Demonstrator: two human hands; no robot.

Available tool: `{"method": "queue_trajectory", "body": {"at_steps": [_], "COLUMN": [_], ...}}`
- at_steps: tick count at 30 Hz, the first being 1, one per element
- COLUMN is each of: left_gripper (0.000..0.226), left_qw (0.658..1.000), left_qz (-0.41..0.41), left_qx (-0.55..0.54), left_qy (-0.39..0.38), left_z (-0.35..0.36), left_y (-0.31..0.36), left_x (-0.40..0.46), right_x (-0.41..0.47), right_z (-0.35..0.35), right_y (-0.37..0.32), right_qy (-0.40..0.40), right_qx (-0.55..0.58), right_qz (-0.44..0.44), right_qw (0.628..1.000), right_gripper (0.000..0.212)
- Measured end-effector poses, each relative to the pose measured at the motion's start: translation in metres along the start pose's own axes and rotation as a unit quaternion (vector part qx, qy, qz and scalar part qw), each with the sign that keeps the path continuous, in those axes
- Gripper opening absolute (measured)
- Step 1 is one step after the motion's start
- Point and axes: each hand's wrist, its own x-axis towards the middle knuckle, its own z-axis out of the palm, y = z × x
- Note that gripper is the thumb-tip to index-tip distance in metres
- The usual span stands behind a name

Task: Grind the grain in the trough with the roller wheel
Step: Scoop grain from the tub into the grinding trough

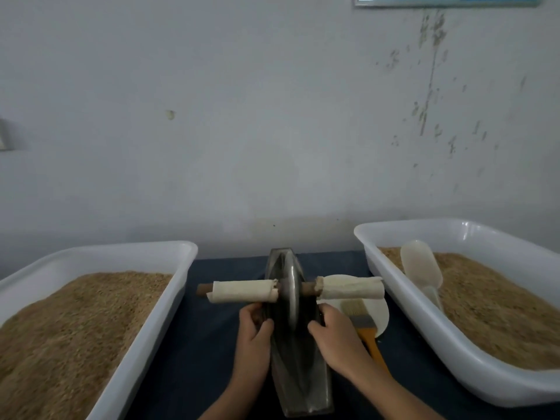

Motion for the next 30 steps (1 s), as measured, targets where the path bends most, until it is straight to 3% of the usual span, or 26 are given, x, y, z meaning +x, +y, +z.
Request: {"method": "queue_trajectory", "body": {"at_steps": [8,13,20,22,24,27,30], "left_gripper": [0.013,0.017,0.019,0.021,0.024,0.023,0.015], "left_qw": [0.999,0.997,0.992,0.992,0.992,0.992,0.989], "left_qz": [-0.045,-0.046,-0.081,-0.086,-0.091,-0.117,-0.141], "left_qx": [0.019,0.06,0.091,0.086,0.076,0.035,-0.006], "left_qy": [0.015,0.016,0.014,0.026,0.035,0.044,0.049], "left_z": [-0.004,-0.008,-0.007,-0.003,0.001,0.005,0.006], "left_y": [0.003,0.01,0.023,0.022,0.019,0.012,0.007], "left_x": [-0.004,-0.009,-0.008,-0.007,-0.007,-0.008,-0.009], "right_x": [-0.001,-0.002,0.015,0.023,0.028,0.035,0.039], "right_z": [-0.006,-0.026,-0.111,-0.141,-0.162,-0.173,-0.171], "right_y": [-0.003,-0.012,-0.031,-0.025,-0.015,-0.001,0.013], "right_qy": [-0.018,-0.042,0.136,0.195,0.206,0.107,0.057], "right_qx": [-0.07,-0.176,-0.217,-0.262,-0.322,-0.42,-0.448], "right_qz": [-0.018,-0.019,-0.068,-0.036,0.036,0.181,0.255], "right_qw": [0.997,0.983,0.964,0.944,0.924,0.883,0.855], "right_gripper": [0.013,0.021,0.022,0.02,0.019,0.013,0.039]}}
